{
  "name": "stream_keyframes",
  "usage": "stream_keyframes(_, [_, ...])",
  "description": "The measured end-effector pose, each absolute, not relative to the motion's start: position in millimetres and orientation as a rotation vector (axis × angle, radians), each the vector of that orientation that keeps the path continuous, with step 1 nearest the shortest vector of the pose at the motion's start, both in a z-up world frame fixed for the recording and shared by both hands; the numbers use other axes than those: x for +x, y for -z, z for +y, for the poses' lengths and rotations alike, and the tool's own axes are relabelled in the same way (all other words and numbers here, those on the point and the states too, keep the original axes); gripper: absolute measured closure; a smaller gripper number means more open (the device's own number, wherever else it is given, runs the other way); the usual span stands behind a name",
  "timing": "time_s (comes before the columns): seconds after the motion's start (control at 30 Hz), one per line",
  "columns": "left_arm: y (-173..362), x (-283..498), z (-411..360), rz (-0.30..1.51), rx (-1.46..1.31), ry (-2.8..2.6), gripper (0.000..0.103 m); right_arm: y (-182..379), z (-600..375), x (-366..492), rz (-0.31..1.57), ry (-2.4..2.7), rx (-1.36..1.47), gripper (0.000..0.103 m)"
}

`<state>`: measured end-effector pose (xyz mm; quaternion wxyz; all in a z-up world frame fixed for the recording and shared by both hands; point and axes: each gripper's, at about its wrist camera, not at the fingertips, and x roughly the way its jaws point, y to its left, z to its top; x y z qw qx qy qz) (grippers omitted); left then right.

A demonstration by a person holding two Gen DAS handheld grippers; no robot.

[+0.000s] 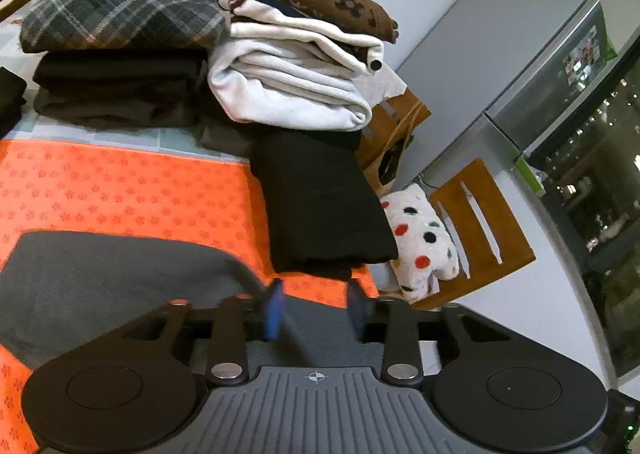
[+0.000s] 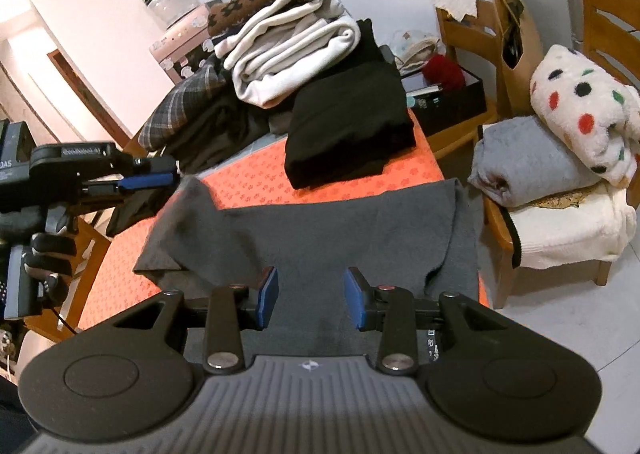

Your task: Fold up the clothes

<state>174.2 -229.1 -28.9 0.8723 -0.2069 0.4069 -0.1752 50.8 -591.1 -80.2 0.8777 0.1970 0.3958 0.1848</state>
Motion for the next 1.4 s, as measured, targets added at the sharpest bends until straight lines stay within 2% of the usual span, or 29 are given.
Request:
stream_keyframes(0.17, [31.4, 154.5, -206.2, 0.822, -0.393, 0.306, 0.055, 96.2, -573.4, 59.7, 0.851, -0.422, 0.384, 0.052])
stream_keyframes(0.4, [43.4, 114.4, -162.4, 0.796, -0.265, 0.179, 0.051, 128.0, -541.7, 95.6, 0.915, -0.422, 0.461, 0.052])
stream_keyframes(0.7, [65.9, 73.3, -93.5, 0.823, -0.253, -0.006, 0.047, 170.3, -496.7, 133.5, 1.020, -0.346, 0.646, 0.054])
stream_keyframes(0.73, [67.8, 69.8, -89.0, 0.821, -0.247, -0.021, 0.047, 173.1, -492.7, 135.1, 1.021, -0.344, 0.646, 0.057])
stream_keyframes(0.77, [69.8, 66.7, -84.1, 0.819, -0.239, -0.035, 0.046, 176.2, -489.4, 136.8, 1.023, -0.335, 0.642, 0.067])
stream_keyframes(0.8, [71.7, 64.0, -79.9, 0.817, -0.230, -0.049, 0.045, 179.6, -486.1, 138.2, 1.030, -0.322, 0.633, 0.092])
stream_keyframes(0.83, [73.8, 62.1, -76.4, 0.817, -0.219, -0.060, 0.045, 182.3, -485.0, 139.2, 1.035, -0.311, 0.631, 0.101])
stream_keyframes(0.93, [80.8, 59.9, -71.2, 0.821, -0.182, -0.084, 0.043, 173.0, -488.3, 134.9, 0.994, -0.306, 0.636, 0.101])
stream_keyframes(1.13, [99.1, 67.4, -70.4, 0.841, -0.134, -0.105, 0.043, 117.2, -525.9, 122.5, 0.887, -0.293, 0.588, 0.101])
stream_keyframes(1.27, [109.7, 77.4, -78.0, 0.847, -0.128, -0.101, 0.043, 95.3, -564.5, 113.4, 0.878, -0.235, 0.536, 0.101])
stream_keyframes(1.4, [115.6, 86.8, -90.7, 0.853, -0.130, -0.071, 0.043, 98.9, -604.4, 101.7, 0.913, -0.158, 0.515, 0.101])
